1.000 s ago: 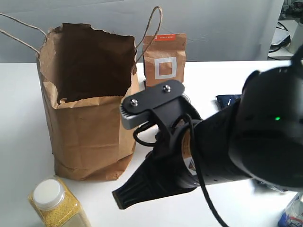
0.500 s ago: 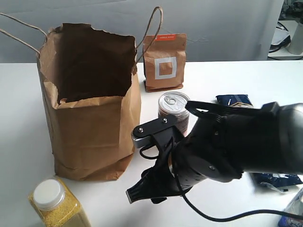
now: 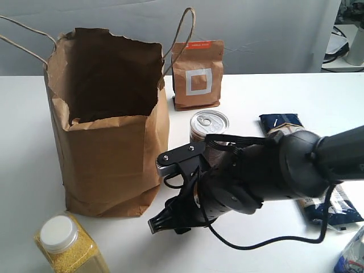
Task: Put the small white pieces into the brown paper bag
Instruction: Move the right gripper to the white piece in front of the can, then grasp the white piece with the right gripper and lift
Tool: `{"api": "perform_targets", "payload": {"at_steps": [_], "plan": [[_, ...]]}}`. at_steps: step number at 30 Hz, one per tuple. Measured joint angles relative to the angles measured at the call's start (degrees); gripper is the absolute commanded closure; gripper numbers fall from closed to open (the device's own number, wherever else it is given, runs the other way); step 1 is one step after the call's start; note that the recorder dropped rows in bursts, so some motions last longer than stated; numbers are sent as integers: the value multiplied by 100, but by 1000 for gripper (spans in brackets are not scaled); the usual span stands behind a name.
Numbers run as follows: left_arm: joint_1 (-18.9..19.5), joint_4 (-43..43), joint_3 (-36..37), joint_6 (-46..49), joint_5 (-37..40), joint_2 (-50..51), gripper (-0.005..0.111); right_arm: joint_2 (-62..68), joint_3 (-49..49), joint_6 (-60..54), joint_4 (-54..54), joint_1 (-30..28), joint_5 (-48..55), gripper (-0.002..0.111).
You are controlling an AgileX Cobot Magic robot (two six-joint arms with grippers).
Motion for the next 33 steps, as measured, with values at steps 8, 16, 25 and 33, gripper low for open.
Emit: {"api": "perform_targets", "payload": {"at_steps": [8, 16, 25, 33], "plan": [[0, 0, 0, 0, 0, 0, 107, 142, -219, -40, -51, 0, 295, 108], [0, 0, 0, 0, 0, 0, 107, -187, 125, -40, 456, 183, 417, 108], [0, 0, 0, 0, 0, 0, 107, -1978, 948, -19, 1004, 1261, 311, 108], [0, 0, 0, 0, 0, 0, 107, -3253, 554, 224, 1041, 1463, 11, 108]]}}
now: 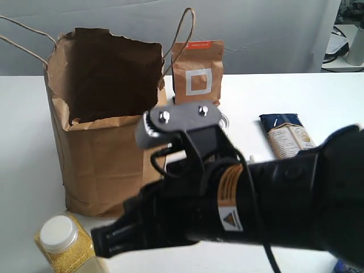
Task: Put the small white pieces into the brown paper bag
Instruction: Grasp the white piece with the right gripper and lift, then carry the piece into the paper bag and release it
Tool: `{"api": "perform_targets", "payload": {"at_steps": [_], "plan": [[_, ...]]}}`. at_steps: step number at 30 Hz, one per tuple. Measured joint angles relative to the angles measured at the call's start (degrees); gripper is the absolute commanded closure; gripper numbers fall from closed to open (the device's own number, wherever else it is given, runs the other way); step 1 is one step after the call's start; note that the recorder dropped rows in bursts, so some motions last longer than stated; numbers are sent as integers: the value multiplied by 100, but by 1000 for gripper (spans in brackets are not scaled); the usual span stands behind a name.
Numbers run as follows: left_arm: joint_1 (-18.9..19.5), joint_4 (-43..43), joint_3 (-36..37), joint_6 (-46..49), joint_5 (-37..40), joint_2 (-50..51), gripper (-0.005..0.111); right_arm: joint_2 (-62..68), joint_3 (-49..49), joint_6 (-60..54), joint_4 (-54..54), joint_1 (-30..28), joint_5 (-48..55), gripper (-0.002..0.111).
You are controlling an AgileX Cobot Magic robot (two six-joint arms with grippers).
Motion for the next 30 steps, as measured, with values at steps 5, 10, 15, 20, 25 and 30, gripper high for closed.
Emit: {"api": "perform_targets", "payload": {"at_steps": [5, 10, 15, 20, 25, 30], "plan": [[0, 0, 0, 0, 0, 0, 107, -93, -776, 11, -378, -59, -79, 108], [0, 0, 0, 0, 0, 0, 107, 242, -1745, 11, -915, -433, 119, 108], [0, 0, 0, 0, 0, 0, 107, 917, -2625, -5, -1361, -829, 647, 108], [0, 0, 0, 0, 0, 0, 107, 1666, -3292, -86, -1533, -1095, 1041, 105], [0, 0, 0, 0, 0, 0, 107, 2250, -3685, -139, -1543, -1206, 1258, 73], [0, 0, 0, 0, 0, 0, 107, 2434, -3736, -151, -1543, -1230, 1269, 46]]}}
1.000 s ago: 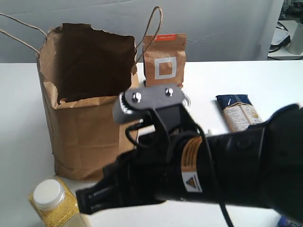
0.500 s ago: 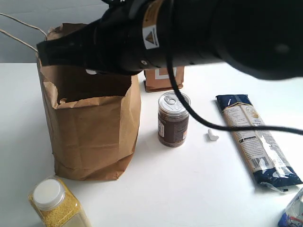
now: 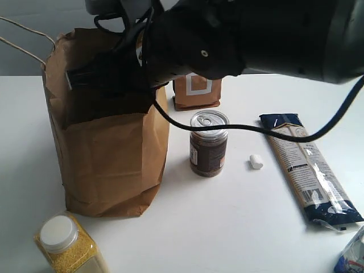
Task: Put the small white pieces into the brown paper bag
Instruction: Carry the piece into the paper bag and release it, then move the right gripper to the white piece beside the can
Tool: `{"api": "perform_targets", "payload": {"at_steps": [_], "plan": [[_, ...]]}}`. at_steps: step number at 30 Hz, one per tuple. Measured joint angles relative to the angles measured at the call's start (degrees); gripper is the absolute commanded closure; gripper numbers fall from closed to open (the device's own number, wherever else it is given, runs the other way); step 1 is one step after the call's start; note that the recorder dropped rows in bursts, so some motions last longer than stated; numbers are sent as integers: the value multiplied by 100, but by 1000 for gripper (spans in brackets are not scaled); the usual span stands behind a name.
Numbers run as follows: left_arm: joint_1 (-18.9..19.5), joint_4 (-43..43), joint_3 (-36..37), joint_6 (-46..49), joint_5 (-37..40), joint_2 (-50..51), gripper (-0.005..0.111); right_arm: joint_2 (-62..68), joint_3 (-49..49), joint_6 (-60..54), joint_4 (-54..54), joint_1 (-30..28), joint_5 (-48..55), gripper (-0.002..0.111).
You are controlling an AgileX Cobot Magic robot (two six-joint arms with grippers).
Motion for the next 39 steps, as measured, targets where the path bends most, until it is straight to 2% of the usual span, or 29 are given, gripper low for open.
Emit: {"api": "perform_targets", "payload": {"at_steps": [4, 8, 14, 16, 22, 28, 35, 39], "plan": [[0, 0, 0, 0, 0, 0, 107, -10, -12, -11, 0, 0, 15, 52], [0, 0, 0, 0, 0, 0, 107, -174, -12, -11, 0, 59, 175, 71], [0, 0, 0, 0, 0, 0, 107, -773, -12, -11, -23, 503, 747, 103], [0, 0, 0, 0, 0, 0, 107, -925, -12, -11, -35, 713, 1050, 108], [0, 0, 0, 0, 0, 0, 107, -1329, 176, -11, -72, 1349, 1881, 108], [0, 0, 0, 0, 0, 0, 107, -1523, 1353, 232, -26, 1386, 1865, 108], [0, 0, 0, 0, 0, 0, 107, -1688, 2788, 410, 272, 689, 1346, 108], [0, 0, 0, 0, 0, 0, 107, -1698, 3224, 371, 269, -58, 1262, 108]]}}
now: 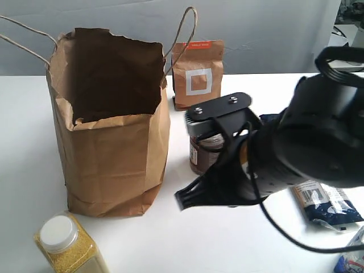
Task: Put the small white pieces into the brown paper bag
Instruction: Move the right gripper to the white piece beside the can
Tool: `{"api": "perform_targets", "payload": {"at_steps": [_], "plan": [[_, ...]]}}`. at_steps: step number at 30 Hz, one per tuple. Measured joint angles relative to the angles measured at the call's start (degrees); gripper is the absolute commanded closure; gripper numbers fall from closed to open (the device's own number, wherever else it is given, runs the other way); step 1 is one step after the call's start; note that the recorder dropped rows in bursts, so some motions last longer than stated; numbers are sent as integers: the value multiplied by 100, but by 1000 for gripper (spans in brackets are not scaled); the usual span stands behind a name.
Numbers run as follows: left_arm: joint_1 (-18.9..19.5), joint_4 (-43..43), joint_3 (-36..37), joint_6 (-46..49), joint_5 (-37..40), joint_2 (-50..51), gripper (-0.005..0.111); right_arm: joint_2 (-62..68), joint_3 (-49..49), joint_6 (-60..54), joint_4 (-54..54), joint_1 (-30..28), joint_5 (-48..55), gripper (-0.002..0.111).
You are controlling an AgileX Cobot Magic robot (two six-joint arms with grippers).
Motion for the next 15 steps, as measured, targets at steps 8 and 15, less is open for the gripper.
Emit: {"api": "perform_targets", "payload": {"at_steps": [8, 15], "plan": [[0, 0, 0, 0, 0, 0, 107, 0, 151, -337, -116, -1527, -134, 74], [0, 0, 0, 0, 0, 0, 107, 706, 112, -948, -9, -2654, -1081, 54]]}}
